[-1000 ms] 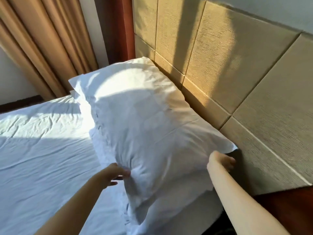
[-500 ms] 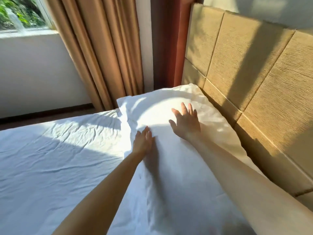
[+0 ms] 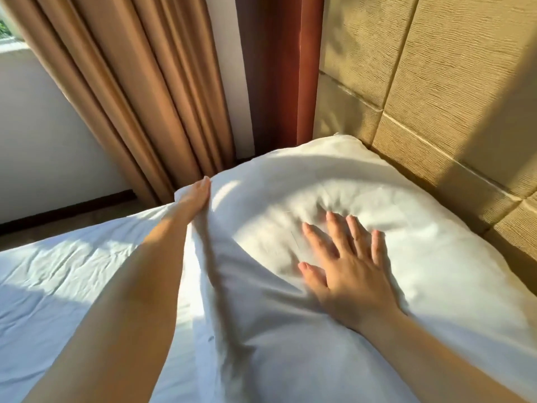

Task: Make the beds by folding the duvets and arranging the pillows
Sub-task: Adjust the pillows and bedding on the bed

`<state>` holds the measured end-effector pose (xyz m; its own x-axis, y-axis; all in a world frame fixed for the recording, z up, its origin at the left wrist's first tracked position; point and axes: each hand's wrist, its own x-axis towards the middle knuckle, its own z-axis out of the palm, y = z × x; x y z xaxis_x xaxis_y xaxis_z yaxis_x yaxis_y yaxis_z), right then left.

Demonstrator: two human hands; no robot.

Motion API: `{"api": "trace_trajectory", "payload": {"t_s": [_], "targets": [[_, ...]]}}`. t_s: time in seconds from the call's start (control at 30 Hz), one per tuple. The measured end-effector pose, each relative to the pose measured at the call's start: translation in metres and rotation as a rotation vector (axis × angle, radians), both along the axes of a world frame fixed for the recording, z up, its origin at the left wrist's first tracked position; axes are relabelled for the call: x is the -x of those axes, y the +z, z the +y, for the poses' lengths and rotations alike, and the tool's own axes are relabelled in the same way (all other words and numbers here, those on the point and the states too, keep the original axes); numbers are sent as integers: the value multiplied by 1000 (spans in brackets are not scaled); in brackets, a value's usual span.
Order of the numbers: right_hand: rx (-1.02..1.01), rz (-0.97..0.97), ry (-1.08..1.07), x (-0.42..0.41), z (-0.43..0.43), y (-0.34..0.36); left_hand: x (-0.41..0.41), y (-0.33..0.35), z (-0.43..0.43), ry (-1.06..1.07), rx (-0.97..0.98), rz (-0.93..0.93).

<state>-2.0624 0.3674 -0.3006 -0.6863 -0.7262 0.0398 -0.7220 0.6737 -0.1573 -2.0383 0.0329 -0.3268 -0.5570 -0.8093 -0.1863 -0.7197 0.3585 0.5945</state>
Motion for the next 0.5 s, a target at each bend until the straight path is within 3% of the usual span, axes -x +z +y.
{"api": "trace_trajectory", "payload": {"t_s": [0.13, 0.3, 0.37, 0.5], "targets": [[50, 108, -19, 0, -3, -19, 0, -34, -23, 59, -55, -135], [68, 165, -22, 1, -6, -34, -26, -61, -33, 250, -350, -74], [60, 174, -21, 0, -8, -39, -34, -58, -39, 359, -259, -39], [46, 183, -29, 0, -13, -41, -37, -8, 11, 547, 49, 285]]}}
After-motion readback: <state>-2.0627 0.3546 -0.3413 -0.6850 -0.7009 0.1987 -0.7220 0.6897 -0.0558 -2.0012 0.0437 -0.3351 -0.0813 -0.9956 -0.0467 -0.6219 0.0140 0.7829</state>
